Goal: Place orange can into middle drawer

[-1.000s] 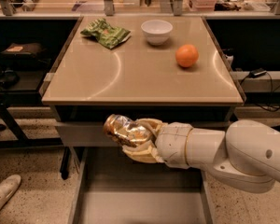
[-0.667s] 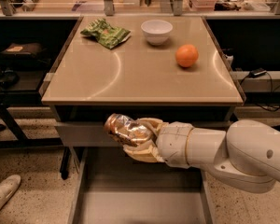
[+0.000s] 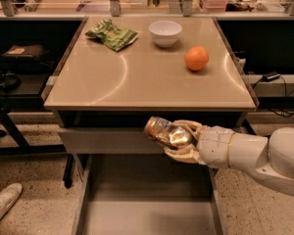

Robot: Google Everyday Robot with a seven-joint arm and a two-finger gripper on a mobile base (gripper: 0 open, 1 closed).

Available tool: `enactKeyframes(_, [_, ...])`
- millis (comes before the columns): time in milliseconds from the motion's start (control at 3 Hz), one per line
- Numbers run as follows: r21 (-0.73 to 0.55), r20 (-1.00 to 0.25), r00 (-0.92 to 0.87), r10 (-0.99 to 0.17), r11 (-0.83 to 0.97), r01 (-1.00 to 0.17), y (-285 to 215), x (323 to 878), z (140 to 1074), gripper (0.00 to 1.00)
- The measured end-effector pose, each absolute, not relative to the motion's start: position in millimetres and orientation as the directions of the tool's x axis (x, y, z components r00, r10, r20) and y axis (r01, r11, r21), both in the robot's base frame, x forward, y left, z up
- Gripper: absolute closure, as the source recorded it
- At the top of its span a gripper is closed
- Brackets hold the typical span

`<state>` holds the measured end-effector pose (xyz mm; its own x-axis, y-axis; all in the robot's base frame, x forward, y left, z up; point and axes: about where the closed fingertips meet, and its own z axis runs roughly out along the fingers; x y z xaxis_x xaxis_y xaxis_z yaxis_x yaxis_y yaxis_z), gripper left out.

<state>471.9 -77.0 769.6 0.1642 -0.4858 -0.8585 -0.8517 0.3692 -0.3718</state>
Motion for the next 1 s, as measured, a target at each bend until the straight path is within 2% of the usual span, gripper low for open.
enactKeyframes(667, [-0.489,-0.802,0.341,-0.491,0.211,-0.847,-133,473,756,1.00])
enactKeyframes(1000, [-0.489,-0.802,0.341,-0.491,0.211,-0.847,-133,473,756,1.00])
